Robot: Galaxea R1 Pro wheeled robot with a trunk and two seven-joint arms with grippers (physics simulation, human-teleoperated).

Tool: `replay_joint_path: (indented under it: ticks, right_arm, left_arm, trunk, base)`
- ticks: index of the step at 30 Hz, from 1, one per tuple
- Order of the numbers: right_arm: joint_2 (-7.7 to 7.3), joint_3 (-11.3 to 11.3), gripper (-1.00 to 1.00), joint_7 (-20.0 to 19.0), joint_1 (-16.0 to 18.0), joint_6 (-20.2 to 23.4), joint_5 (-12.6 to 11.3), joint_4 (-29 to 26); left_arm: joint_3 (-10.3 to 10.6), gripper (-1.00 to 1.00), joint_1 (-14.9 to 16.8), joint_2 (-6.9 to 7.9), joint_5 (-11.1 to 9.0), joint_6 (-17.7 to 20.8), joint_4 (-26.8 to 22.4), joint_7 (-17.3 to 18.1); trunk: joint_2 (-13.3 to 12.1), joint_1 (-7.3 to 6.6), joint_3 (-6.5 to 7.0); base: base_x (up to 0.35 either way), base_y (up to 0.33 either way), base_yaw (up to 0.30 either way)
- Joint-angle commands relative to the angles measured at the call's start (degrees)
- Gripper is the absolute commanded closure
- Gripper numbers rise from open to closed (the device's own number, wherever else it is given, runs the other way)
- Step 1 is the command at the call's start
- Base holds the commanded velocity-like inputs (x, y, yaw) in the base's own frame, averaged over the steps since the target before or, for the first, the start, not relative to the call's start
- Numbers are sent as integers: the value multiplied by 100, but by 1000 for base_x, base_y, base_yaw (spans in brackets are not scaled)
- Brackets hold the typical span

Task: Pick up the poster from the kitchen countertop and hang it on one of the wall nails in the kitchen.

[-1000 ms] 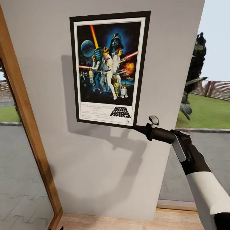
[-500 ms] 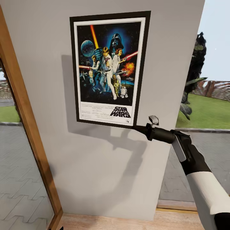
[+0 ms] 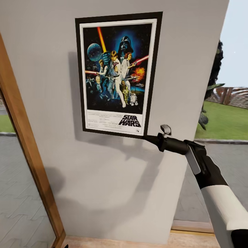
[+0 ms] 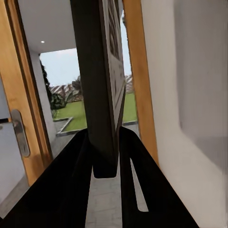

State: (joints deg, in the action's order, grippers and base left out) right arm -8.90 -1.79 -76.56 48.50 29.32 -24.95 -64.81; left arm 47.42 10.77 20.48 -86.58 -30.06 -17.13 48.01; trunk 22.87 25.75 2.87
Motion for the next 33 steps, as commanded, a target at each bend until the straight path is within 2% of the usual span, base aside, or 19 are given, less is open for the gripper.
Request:
replay_joint_path:
  ticks: [1,8,27,33]
  right_arm:
    - [-6,-14,100,-8,2,74,-53,4]
    - [-6,-14,100,-8,2,71,-53,4]
    - [-6,-14,100,-8,2,65,-53,4]
    - [-6,-14,100,-8,2,65,-53,4]
  left_arm:
    - [48,-100,4,5,-60,-17,-1,15]
    - [48,-100,4,7,-60,-17,-1,15]
    - [48,-100,4,6,-60,-17,-1,15]
    - [48,-100,4,4,-60,-17,-1,15]
  trunk:
    - [4,3,-3]
    - [4,3,-3]
    - [4,3,-3]
    - [4,3,-3]
  base:
    - [103,0,0]
    - [205,0,0]
    - [17,0,0]
    - [200,0,0]
